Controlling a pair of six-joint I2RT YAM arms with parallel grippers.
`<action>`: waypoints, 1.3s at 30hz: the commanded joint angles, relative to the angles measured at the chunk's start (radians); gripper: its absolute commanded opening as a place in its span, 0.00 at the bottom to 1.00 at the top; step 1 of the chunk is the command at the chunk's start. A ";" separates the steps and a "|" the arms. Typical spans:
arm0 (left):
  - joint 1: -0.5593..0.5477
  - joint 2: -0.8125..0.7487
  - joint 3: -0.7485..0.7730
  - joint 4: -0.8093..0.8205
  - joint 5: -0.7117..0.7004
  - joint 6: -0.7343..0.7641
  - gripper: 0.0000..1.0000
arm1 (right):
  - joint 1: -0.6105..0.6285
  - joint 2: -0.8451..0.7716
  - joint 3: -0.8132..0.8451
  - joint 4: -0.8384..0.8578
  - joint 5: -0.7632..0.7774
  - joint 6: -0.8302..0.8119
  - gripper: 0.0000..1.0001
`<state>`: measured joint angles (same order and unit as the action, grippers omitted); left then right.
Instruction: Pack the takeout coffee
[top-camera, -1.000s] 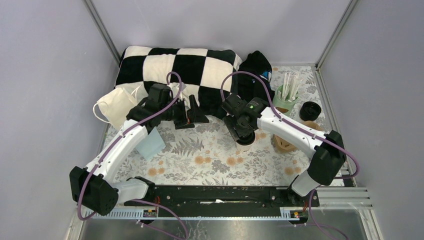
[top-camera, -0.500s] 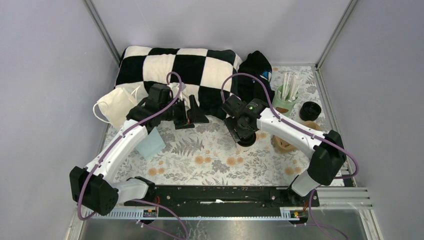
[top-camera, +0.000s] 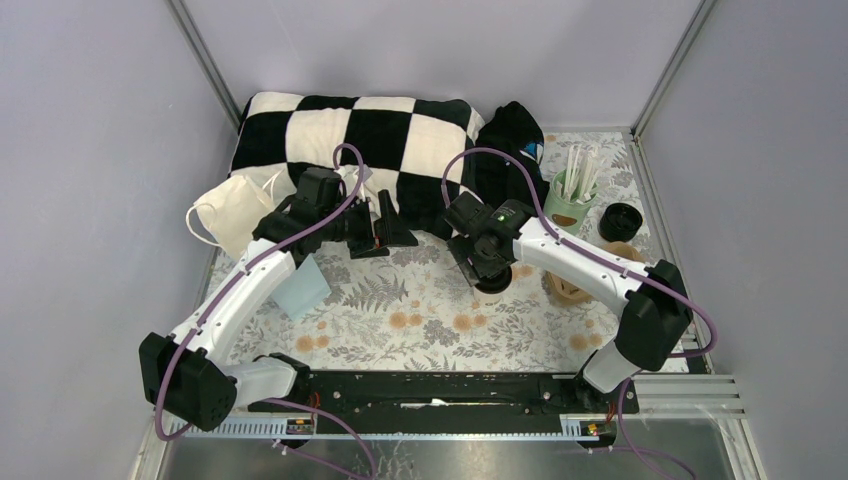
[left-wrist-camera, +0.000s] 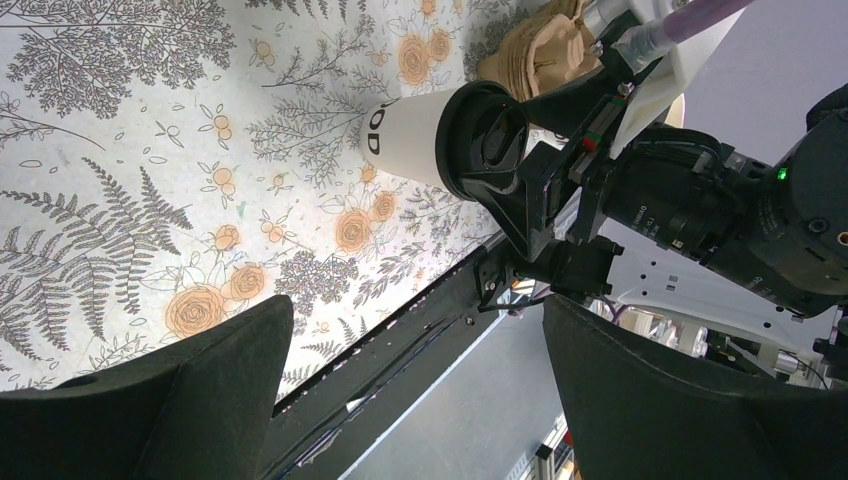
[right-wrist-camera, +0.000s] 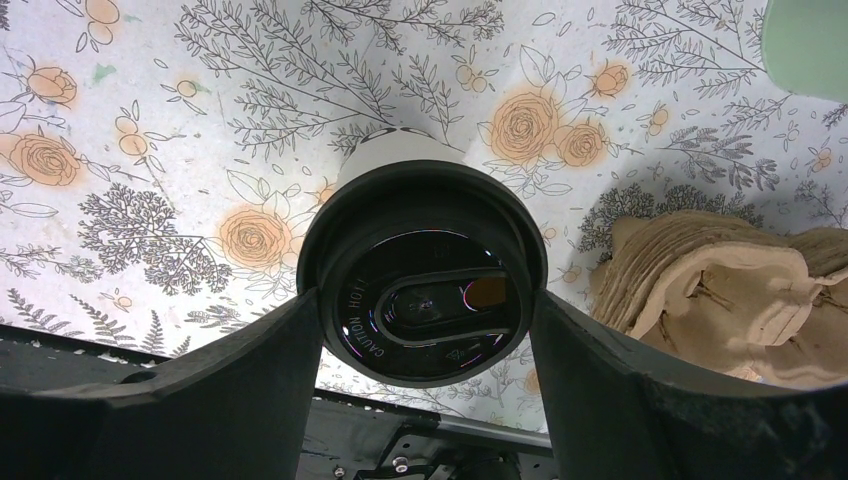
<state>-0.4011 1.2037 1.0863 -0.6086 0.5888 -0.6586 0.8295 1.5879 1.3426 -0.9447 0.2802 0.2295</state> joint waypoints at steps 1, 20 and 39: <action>0.001 -0.006 0.011 0.020 0.018 0.014 0.99 | 0.008 -0.019 -0.008 0.014 0.033 0.002 0.79; -0.022 0.019 0.028 0.027 0.038 -0.046 0.99 | -0.005 -0.086 0.070 -0.033 -0.013 0.045 1.00; -0.274 0.300 -0.121 0.588 0.022 -0.469 0.64 | -0.503 -0.392 -0.370 0.386 -0.820 0.228 0.86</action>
<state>-0.6754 1.4448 0.9630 -0.2092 0.6170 -1.0363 0.3752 1.2148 1.0470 -0.7235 -0.2859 0.4023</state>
